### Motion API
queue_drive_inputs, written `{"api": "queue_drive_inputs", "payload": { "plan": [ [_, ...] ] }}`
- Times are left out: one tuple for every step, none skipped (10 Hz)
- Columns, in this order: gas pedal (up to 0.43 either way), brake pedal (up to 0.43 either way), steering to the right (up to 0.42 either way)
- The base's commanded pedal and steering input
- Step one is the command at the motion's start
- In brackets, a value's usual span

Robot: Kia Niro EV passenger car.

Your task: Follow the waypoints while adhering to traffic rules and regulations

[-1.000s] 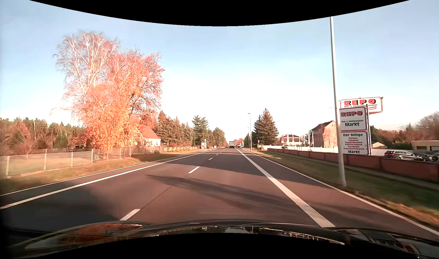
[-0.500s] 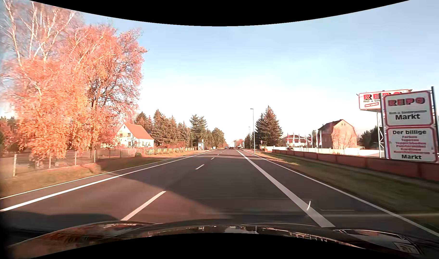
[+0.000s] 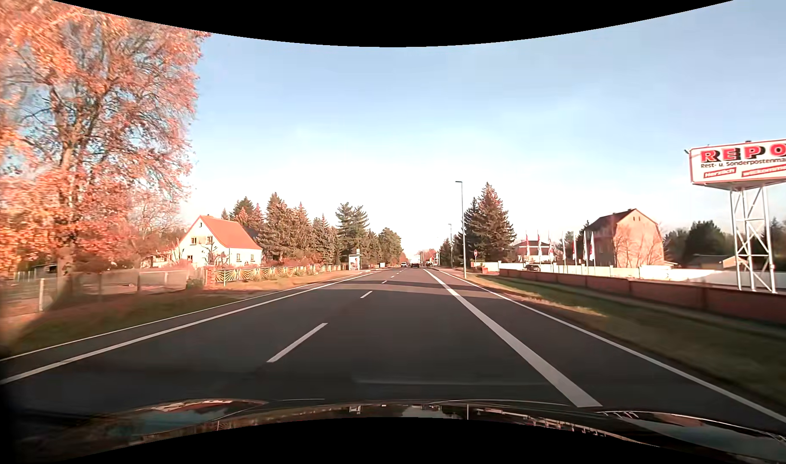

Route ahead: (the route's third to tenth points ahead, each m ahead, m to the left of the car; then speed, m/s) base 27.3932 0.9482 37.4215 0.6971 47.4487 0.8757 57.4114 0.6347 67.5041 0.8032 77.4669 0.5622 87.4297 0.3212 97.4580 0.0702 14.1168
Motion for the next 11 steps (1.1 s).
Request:
{"api": "queue_drive_inputs", "payload": {
  "plan": [
    [0.110,0.000,-0.001],
    [0.110,0.000,-0.001],
    [0.110,0.000,-0.001],
    [0.110,0.000,-0.001],
    [0.110,0.000,-0.001],
    [0.110,0.000,-0.001],
    [0.110,0.000,-0.001],
    [0.110,0.000,-0.001],
    [0.110,0.000,-0.001],
    [0.110,0.000,-0.001],
    [0.110,0.000,-0.001]
  ]
}}
